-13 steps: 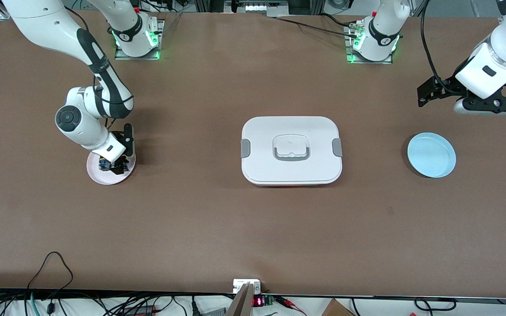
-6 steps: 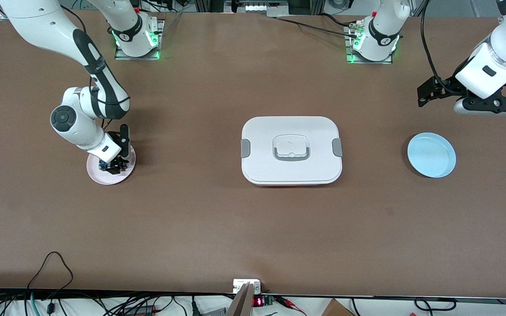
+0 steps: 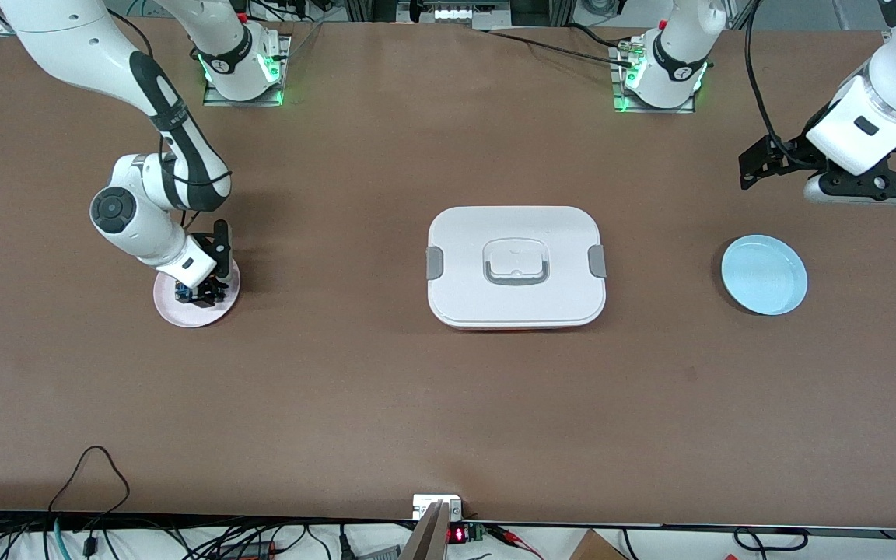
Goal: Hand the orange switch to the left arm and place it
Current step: 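Close the right gripper on the orange switch on the white plate, then lift the orange switch with the right gripper while the left gripper approaches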
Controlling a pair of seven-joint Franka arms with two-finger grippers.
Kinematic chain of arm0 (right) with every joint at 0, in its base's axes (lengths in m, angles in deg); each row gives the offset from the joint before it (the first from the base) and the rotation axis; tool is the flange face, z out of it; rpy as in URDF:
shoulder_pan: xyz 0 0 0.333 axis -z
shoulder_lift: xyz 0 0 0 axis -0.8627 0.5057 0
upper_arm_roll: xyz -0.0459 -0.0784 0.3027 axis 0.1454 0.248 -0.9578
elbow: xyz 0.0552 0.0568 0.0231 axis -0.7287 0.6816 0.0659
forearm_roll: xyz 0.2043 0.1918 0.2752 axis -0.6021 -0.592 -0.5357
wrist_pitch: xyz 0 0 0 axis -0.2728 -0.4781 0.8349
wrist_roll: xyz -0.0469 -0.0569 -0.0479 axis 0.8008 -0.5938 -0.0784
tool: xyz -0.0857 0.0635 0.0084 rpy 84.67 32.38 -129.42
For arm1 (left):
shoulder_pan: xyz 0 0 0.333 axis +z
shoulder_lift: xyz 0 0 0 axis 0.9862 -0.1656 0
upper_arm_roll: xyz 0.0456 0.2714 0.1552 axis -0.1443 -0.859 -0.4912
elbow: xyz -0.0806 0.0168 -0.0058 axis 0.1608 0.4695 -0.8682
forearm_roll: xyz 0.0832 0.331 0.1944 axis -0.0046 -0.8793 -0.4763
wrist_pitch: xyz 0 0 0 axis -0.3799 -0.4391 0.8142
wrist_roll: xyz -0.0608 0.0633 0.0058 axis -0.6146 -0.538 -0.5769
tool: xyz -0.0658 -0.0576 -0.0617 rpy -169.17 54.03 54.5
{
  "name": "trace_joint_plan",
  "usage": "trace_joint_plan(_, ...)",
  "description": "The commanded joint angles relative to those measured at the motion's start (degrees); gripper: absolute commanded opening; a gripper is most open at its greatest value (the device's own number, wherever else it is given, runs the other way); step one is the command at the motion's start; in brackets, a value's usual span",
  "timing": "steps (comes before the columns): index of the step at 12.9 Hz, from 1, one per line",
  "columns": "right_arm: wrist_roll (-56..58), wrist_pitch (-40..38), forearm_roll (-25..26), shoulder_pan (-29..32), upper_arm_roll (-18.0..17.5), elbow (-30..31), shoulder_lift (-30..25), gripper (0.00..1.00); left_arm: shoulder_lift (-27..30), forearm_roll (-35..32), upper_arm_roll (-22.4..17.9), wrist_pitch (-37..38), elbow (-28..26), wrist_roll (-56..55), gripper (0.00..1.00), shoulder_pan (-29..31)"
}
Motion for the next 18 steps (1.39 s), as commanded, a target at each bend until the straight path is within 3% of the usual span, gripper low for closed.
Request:
trace_joint_plan(1, 1.88, 1.55, 0.21, 1.2, -0.95, 0.86, -0.27, 0.63, -0.12, 0.33, 0.01, 1.14, 1.39, 0.49, 1.0, 0.09)
trace_joint_plan(3, 1.53, 1.55, 0.04, 1.2, -0.95, 0.78, -0.27, 0.34, -0.21, 0.33, 0.01, 1.14, 1.83, 0.49, 1.0, 0.09)
trace_joint_plan(5, 1.26, 1.29, -0.14, 1.2, -0.95, 0.6, -0.7, 0.15, -0.21, 0.68, -0.08, 1.14, 1.83, 0.49, 1.0, 0.09)
trace_joint_plan(7, 1.0, -0.9, -0.23, 1.2, -1.82, -0.36, -2.45, 0.08, -0.21, 0.68, -0.08, 1.14, 1.83, 0.49, 1.0, 0.09)
trace_joint_plan(9, 0.21, -10.18, -1.1, 1.11, -3.66, -4.3, -4.83, 0.05, -0.21, 0.86, -0.08, 1.4, 1.83, 0.49, 1.0, 0.09)
trace_joint_plan(13, 0.03, -25.67, -12.33, 0.76, -7.62, -12.48, -6.86, 0.05, -1.17, 3.65, -0.08, 4.55, 2.09, 0.75, 1.0, 0.0)
trace_joint_plan(18, -4.79, -36.06, -34.19, 0.67, -13.67, -19.44, -7.21, 0.05, -6.79, 18.22, -0.78, 11.5, 3.68, 1.37, 1.0, 2.81)
